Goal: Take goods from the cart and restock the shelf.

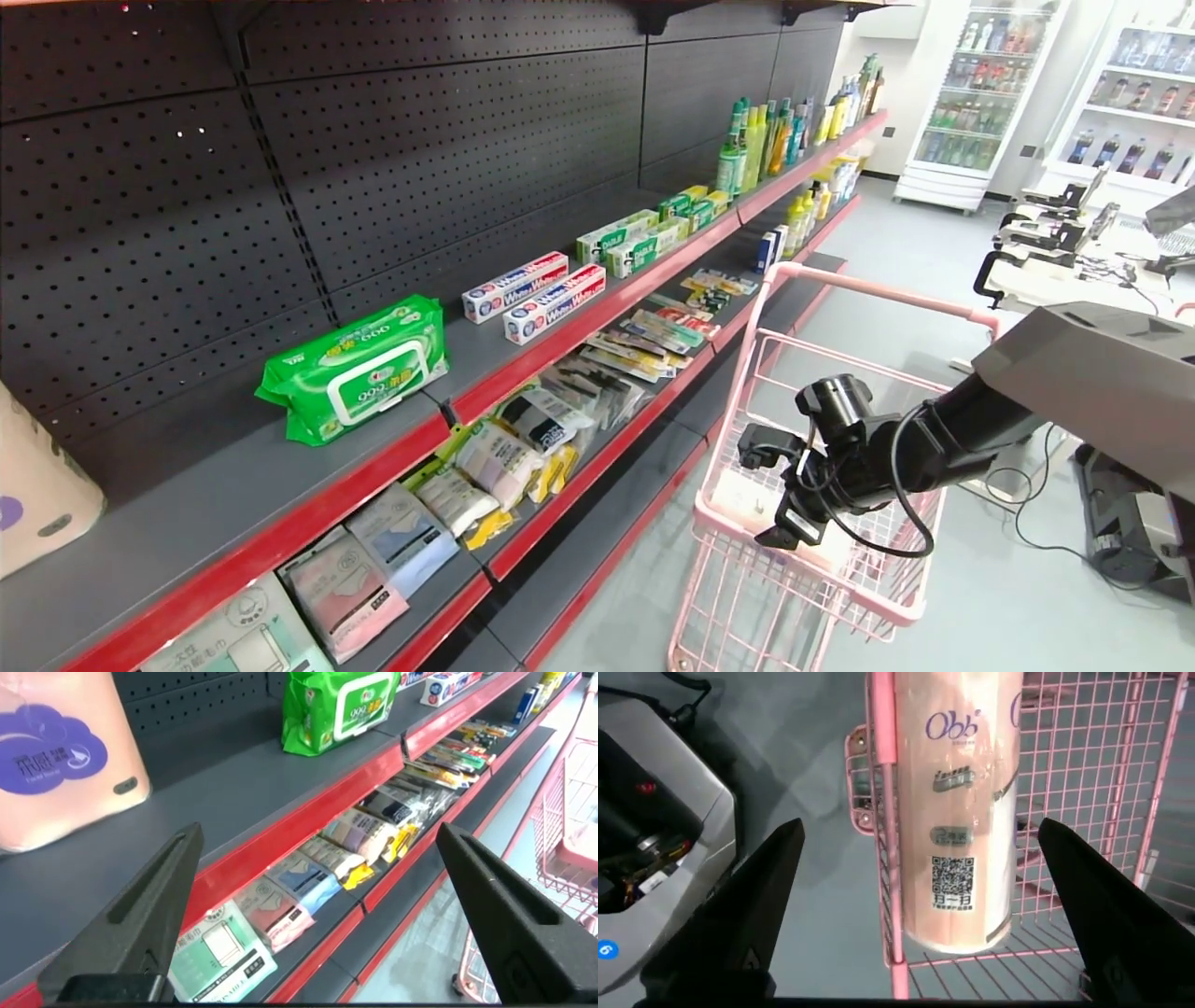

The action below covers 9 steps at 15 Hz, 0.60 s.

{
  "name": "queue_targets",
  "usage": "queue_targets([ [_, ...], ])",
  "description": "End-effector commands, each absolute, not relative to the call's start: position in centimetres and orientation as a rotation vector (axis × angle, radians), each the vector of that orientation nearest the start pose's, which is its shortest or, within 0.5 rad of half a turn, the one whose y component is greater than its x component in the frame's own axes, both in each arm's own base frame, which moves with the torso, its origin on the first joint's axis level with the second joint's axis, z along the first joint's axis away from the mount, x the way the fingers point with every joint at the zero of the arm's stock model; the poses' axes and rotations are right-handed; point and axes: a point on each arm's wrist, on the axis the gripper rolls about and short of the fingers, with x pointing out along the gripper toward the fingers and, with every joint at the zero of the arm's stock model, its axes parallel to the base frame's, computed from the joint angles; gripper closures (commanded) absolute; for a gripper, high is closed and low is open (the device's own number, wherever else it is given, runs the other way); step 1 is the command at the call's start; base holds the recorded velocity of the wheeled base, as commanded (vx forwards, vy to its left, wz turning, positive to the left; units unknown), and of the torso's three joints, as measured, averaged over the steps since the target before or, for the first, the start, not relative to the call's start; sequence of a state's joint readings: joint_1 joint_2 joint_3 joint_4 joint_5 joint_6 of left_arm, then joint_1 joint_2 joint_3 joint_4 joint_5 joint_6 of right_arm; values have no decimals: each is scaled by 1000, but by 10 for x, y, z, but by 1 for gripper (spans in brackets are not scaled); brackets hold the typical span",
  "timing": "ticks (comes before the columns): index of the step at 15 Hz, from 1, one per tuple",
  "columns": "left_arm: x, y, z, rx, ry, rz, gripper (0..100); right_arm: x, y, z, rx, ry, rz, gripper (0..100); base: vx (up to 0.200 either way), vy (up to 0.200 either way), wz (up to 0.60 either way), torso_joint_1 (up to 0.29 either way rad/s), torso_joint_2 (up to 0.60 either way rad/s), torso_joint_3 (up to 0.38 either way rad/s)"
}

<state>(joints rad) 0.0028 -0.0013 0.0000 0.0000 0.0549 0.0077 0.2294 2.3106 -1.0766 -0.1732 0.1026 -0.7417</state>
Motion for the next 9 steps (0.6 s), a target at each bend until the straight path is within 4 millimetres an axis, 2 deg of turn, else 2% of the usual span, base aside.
queue_targets([
  [1, -23, 1, 75, 8, 0, 58, 0, 379, 87, -10, -735, 894, 675, 0, 0, 0, 0, -149, 315, 173],
  [7, -23, 1, 76, 8, -1, 58, 0, 396, 86, -7, -739, 855, 655, 0, 0, 0, 0, -153, 334, 177],
  [9, -23, 1, 75, 8, 0, 58, 0, 402, 84, -5, -736, 843, 641, 0, 0, 0, 0, -39, 83, 44],
])
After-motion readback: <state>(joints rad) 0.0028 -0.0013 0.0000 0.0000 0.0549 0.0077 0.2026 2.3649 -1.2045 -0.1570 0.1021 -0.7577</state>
